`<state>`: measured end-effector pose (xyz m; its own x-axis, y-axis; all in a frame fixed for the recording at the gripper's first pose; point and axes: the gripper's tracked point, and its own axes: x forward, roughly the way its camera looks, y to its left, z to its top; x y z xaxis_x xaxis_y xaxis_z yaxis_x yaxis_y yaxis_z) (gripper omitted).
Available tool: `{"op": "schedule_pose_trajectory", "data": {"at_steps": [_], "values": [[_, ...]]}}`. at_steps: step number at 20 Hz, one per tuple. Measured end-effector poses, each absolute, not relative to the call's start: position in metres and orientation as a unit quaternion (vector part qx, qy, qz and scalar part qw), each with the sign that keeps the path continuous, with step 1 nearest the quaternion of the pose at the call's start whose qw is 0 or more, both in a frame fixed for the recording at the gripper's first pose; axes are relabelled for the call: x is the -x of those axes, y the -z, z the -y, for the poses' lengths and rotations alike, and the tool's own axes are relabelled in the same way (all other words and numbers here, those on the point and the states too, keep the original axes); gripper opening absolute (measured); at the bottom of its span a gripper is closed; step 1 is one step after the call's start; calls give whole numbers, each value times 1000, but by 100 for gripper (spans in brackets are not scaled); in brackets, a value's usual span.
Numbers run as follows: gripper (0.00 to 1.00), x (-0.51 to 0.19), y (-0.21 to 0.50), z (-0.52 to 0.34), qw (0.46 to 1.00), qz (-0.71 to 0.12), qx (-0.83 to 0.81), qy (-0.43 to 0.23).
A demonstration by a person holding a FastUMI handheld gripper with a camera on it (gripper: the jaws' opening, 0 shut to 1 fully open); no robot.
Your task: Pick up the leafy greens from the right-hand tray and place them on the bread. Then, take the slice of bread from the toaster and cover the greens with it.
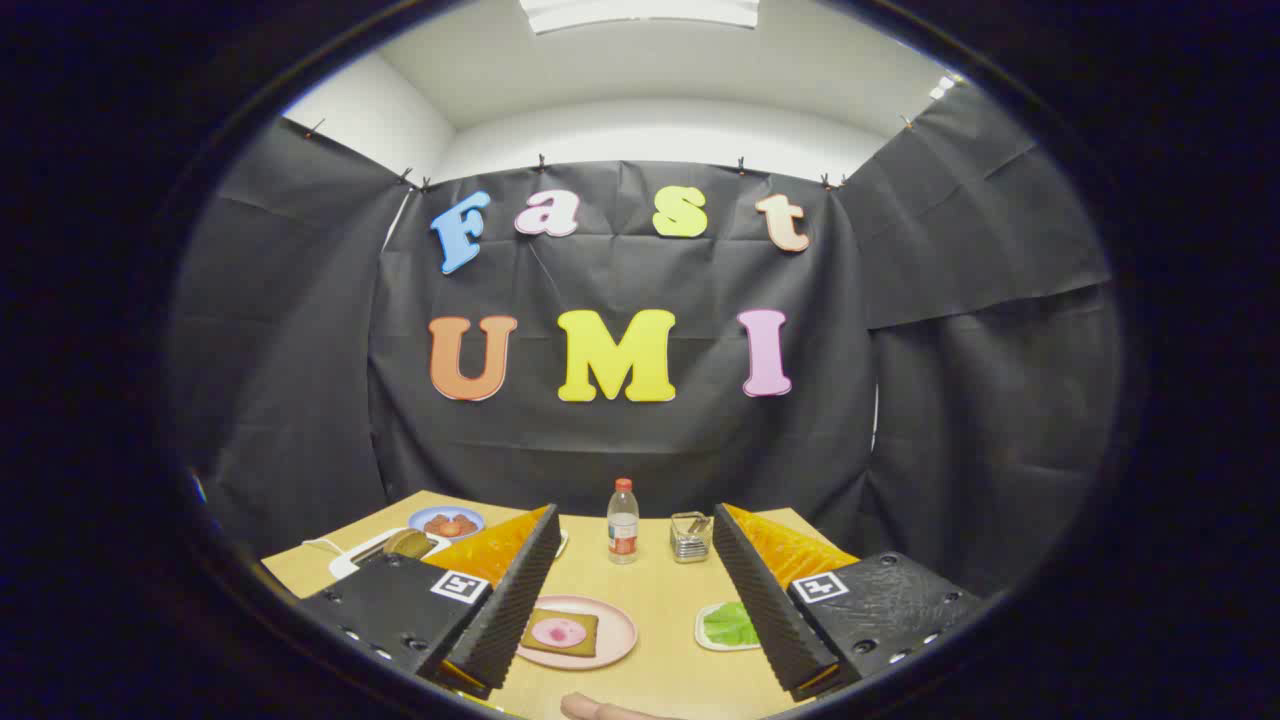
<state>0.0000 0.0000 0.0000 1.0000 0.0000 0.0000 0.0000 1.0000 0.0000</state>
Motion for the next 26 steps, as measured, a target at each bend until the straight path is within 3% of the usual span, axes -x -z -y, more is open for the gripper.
{"op": "schedule_pose_trajectory", "data": {"at_steps": [16,21,26], "values": [[94,7,5,6,1000,2,-6,-19],[94,-15,11,37,1000,10,-13,2],[94,-54,44,83,999,-37,-15,16]]}}
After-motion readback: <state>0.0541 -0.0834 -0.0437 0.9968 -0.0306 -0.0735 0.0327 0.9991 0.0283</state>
